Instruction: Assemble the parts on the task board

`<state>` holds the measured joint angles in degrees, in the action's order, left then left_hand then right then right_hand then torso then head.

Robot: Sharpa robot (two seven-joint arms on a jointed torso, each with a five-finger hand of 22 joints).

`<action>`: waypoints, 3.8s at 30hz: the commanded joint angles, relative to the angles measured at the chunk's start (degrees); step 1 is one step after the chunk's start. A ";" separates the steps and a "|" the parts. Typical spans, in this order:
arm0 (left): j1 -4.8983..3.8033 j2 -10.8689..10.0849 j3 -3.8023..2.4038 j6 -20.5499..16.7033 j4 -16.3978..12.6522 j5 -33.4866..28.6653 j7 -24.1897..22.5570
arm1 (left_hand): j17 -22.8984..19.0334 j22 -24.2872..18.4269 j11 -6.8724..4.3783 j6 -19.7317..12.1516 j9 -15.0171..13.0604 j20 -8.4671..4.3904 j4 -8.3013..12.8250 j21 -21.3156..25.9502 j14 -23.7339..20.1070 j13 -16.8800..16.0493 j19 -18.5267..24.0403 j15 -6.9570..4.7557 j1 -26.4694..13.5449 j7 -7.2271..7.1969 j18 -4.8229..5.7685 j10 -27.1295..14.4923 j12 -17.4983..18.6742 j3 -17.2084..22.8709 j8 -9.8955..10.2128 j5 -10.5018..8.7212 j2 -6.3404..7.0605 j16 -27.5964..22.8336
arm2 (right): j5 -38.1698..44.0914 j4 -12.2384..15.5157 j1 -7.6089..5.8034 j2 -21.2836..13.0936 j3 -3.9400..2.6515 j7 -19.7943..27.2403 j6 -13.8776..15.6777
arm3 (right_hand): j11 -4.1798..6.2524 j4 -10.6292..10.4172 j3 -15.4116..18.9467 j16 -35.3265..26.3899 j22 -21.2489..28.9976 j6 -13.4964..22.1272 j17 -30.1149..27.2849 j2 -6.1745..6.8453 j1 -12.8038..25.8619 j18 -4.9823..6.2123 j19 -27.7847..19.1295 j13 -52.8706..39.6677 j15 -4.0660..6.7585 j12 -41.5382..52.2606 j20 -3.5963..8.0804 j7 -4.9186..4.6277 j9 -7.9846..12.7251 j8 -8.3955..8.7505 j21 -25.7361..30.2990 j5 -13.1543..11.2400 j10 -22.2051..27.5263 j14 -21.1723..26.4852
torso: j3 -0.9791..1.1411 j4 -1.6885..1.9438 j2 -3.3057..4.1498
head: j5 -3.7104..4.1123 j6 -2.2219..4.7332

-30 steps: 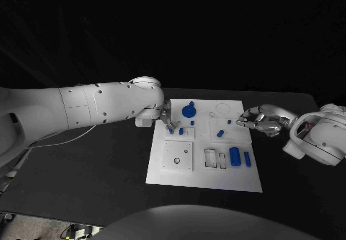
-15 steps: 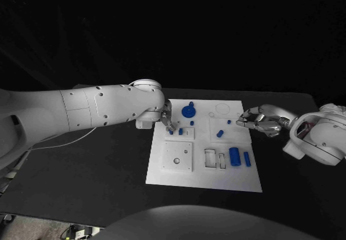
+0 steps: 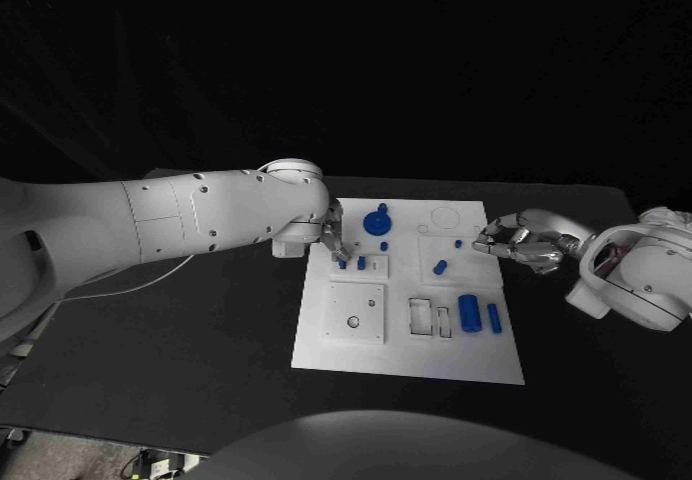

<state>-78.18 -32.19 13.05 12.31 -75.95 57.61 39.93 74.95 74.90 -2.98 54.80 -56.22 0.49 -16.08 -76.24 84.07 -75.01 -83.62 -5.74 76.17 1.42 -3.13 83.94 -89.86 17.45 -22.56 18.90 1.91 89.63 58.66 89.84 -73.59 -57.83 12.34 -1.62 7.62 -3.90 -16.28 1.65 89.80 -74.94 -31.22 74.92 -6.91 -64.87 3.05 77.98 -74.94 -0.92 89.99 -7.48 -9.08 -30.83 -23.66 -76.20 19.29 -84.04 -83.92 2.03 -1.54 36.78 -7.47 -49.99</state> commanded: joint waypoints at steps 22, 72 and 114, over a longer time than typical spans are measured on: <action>0.56 0.94 0.11 2.62 0.57 -0.51 9.07 | 14.99 4.92 -0.08 0.54 0.00 -0.04 0.25 0.56 5.91 -14.99 0.28 -0.25 -0.52 -0.33 -0.54 6.06 -0.14 0.80 -0.28 -0.74 0.07 0.25 | 0.21 -0.19 0.24 0.28 0.01 0.20 -0.59 | -0.45 0.28 0.21 0.20 -9.54 -0.09 15.08 -0.08 -0.62 1.00 -0.29 -15.06 -0.29 0.01 -0.09 -0.12 0.13 0.34 0.34 0.41 -5.96 -6.08 | 0.01 -0.02 -0.01 | -0.29 -0.01; 1.14 -1.64 -0.08 -1.43 -1.98 2.55 8.53 | 14.20 4.18 -0.19 0.48 0.03 -0.07 4.72 2.26 5.61 -14.99 0.51 -0.33 0.27 -0.45 -0.81 6.06 -0.14 4.22 -0.10 -2.86 2.54 -1.26 | 0.21 -0.38 0.50 0.17 0.02 0.43 -0.17 | -0.45 0.32 0.20 0.20 -9.54 -0.09 15.08 -0.08 -0.74 1.00 -0.30 -15.06 -0.29 0.01 -0.09 -0.12 0.15 0.35 0.37 0.44 -5.96 -6.08 | 0.04 -0.01 -0.05 | -0.31 -0.01; 1.78 -10.92 0.18 -35.05 -16.09 5.10 3.71 | 13.73 5.02 -0.99 3.07 -1.09 -0.75 3.69 1.78 5.52 -14.99 -0.26 -1.02 0.35 -1.33 -0.62 6.06 -0.13 11.05 -3.03 -7.42 5.91 -2.09 | -0.09 -0.60 2.21 -0.85 0.03 1.66 2.92 | -0.41 0.67 0.15 0.20 -9.40 0.34 15.08 0.02 -1.71 1.11 -0.63 -15.06 -0.27 0.01 -0.09 -0.11 0.40 0.62 0.90 0.84 -5.96 -6.08 | 0.09 -0.06 -0.02 | -0.15 -0.01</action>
<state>-76.66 -43.08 13.18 -17.69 -91.61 61.62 39.94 74.94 74.91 -3.30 55.52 -57.25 -0.03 -14.59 -74.36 83.87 -75.01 -83.73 -6.36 76.18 2.13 -3.13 84.23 -89.86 25.90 -25.25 11.79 7.49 87.41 58.62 89.15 -71.44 -58.69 12.36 -1.33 8.96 -3.90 -15.93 1.79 89.80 -74.93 -31.22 74.92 -6.90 -65.78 3.04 77.77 -74.94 -0.92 89.99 -7.69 -9.08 -30.48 -23.42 -75.51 19.75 -84.03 -83.93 2.07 -1.60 36.78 -7.73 -49.99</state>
